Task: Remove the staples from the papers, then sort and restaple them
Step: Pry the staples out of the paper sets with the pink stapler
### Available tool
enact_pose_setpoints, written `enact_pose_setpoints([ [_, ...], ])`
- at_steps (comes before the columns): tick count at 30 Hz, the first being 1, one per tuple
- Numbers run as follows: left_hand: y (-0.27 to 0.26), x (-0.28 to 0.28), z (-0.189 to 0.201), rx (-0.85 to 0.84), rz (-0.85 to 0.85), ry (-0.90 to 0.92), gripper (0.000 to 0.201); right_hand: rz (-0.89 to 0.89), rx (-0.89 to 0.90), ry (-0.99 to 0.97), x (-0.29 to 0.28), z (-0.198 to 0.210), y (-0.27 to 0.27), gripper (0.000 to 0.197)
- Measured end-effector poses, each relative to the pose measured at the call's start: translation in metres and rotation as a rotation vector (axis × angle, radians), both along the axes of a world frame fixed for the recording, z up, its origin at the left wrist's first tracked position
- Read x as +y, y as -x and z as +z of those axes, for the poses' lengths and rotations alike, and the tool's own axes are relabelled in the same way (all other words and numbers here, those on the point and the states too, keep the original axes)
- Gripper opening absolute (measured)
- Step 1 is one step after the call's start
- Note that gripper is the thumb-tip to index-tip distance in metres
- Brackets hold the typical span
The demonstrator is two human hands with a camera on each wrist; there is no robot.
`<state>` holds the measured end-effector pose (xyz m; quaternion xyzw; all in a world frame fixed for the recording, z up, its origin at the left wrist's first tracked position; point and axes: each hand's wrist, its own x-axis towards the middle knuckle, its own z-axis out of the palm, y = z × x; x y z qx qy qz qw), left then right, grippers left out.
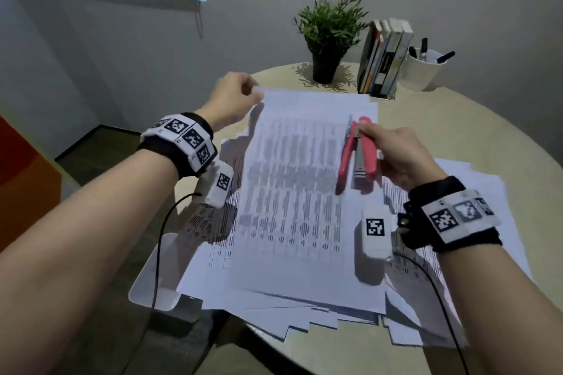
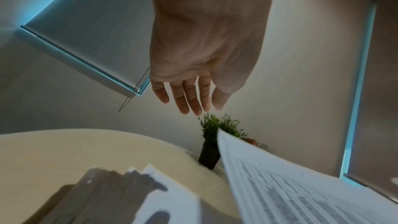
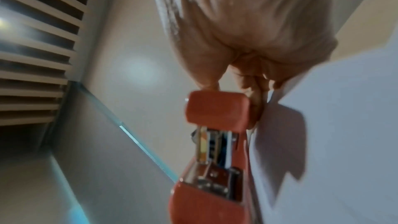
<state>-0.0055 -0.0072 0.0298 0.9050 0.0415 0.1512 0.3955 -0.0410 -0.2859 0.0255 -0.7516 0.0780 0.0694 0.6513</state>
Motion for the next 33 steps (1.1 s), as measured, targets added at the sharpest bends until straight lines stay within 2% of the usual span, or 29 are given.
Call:
enact_pose_setpoints([
  [2, -0.003, 0.003, -0.010, 0.026, 0.035, -0.044, 0.016, -0.095, 0.035, -0.003, -0.022, 0.000, -0.005, 0.027],
  [5, -0.002, 0.003, -0.033, 0.207, -0.027, -0.200, 0.028, -0.216, 0.122, 0.050, -0.060, -0.007, -0.006, 0.027],
  [7, -0.001, -0.002, -0.049, 0.332, -0.098, -0.360, 0.047, -0.252, 0.170, 0.172, -0.084, -0.014, -0.005, 0.028],
  [10, -0.001, -0.011, -0.066, 0.430, -0.180, -0.584, 0.072, -0.301, 0.210, 0.375, -0.116, -0.024, 0.000, 0.028],
  [13, -0.002, -0.012, -0.074, 0.452, -0.208, -0.605, 0.081, -0.355, 0.224, 0.575, -0.142, -0.036, 0.001, 0.035],
  [17, -0.006, -0.024, -0.075, 0.401, -0.265, -0.675, 0.069, -0.407, 0.230, 0.772, -0.161, -0.050, -0.008, 0.049],
  [20, -0.006, -0.033, -0.074, 0.364, -0.245, -0.644, 0.074, -0.404, 0.222, 0.901, -0.154, -0.043, -0.011, 0.054],
  [22, -0.004, -0.036, -0.072, 0.323, -0.232, -0.659, 0.076, -0.403, 0.190, 0.869, -0.143, -0.036, -0.013, 0.054],
  [23, -0.003, -0.038, -0.070, 0.301, -0.229, -0.679, 0.070, -0.397, 0.177, 0.832, -0.140, -0.037, -0.016, 0.053],
  [24, -0.002, -0.039, -0.069, 0.273, -0.235, -0.682, 0.054, -0.385, 0.153, 0.789, -0.135, -0.036, -0.017, 0.051],
  [26, 0.001, -0.041, -0.064, 0.230, -0.240, -0.624, 0.013, -0.344, 0.115, 0.712, -0.125, -0.036, -0.019, 0.045],
  [27, 0.003, -0.041, -0.062, 0.239, -0.252, -0.581, 0.006, -0.322, 0.096, 0.677, -0.119, -0.035, -0.019, 0.043],
  [30, 0.009, -0.041, -0.061, 0.351, -0.354, -0.370, 0.015, -0.233, 0.050, 0.646, -0.093, -0.031, -0.016, 0.043],
  [33, 0.021, -0.046, -0.059, 0.438, -0.395, -0.170, 0.004, -0.113, -0.010, 0.667, -0.061, -0.034, -0.012, 0.046],
])
